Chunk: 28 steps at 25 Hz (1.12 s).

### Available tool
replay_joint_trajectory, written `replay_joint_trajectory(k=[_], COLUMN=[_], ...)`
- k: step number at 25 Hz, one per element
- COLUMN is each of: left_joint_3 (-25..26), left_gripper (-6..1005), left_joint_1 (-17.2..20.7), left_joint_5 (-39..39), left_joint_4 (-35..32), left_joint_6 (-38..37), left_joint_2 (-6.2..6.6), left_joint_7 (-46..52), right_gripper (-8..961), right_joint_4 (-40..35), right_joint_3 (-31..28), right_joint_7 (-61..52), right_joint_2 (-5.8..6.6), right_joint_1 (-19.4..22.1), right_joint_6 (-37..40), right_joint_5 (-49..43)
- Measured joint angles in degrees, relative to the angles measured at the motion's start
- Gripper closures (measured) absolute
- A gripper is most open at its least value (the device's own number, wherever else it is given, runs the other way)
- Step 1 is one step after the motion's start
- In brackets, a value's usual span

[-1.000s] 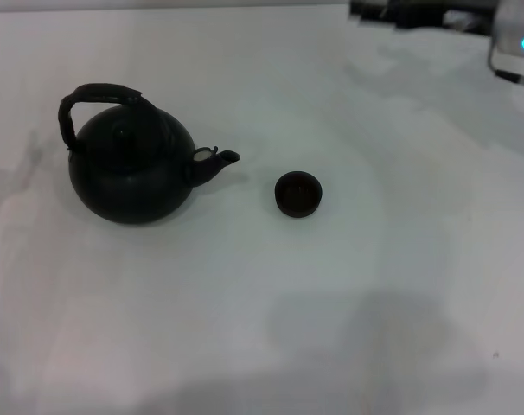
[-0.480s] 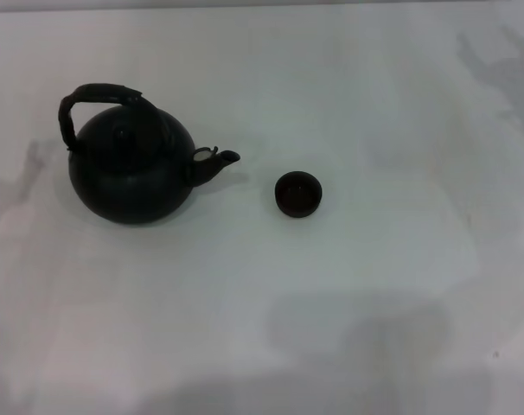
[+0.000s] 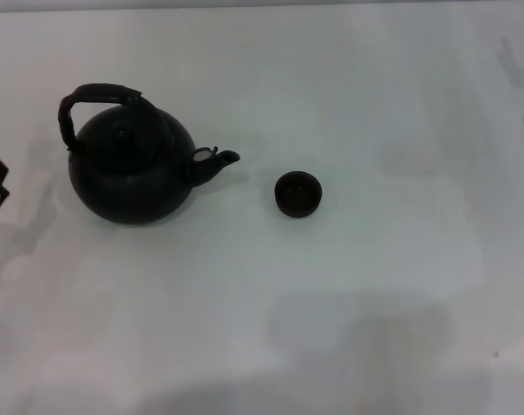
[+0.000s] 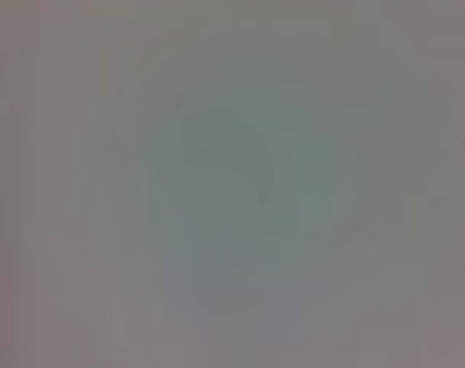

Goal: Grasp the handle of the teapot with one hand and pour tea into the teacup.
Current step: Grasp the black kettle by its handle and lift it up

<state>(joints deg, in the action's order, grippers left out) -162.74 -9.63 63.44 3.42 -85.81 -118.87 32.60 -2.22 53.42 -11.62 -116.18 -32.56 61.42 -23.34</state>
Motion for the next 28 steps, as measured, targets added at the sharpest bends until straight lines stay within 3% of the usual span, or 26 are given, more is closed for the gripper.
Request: replay_joint_trajectory(k=[6, 12, 28], left_joint_3=[0.0, 0.0, 0.4], left_gripper=[111, 111, 125], left_joint_1=[1.6, 0.1, -4.7], left_joint_5=[-7.0, -12.4, -12.7], left_joint_4=[0.4, 0.5, 0.5], left_joint_6=[-1.3, -1.4, -2.0], left_joint_2=[0.05, 0.20, 0.20], left_joint_7=[-0.3, -0.7, -1.2], right_gripper=[109, 109, 108], right_joint_4=[-0.2, -0.1, -0.1], right_joint_3=[0.0, -0.1, -0.1], right_joint_7=[-1.7, -2.5, -3.9], right_joint_2=[0.06, -0.01, -0.01], right_joint_1=[-1.2, -2.4, -1.5], right_joint_6=[-2.6, -5.4, -5.9], right_joint_5=[0.1, 0.2, 0.2])
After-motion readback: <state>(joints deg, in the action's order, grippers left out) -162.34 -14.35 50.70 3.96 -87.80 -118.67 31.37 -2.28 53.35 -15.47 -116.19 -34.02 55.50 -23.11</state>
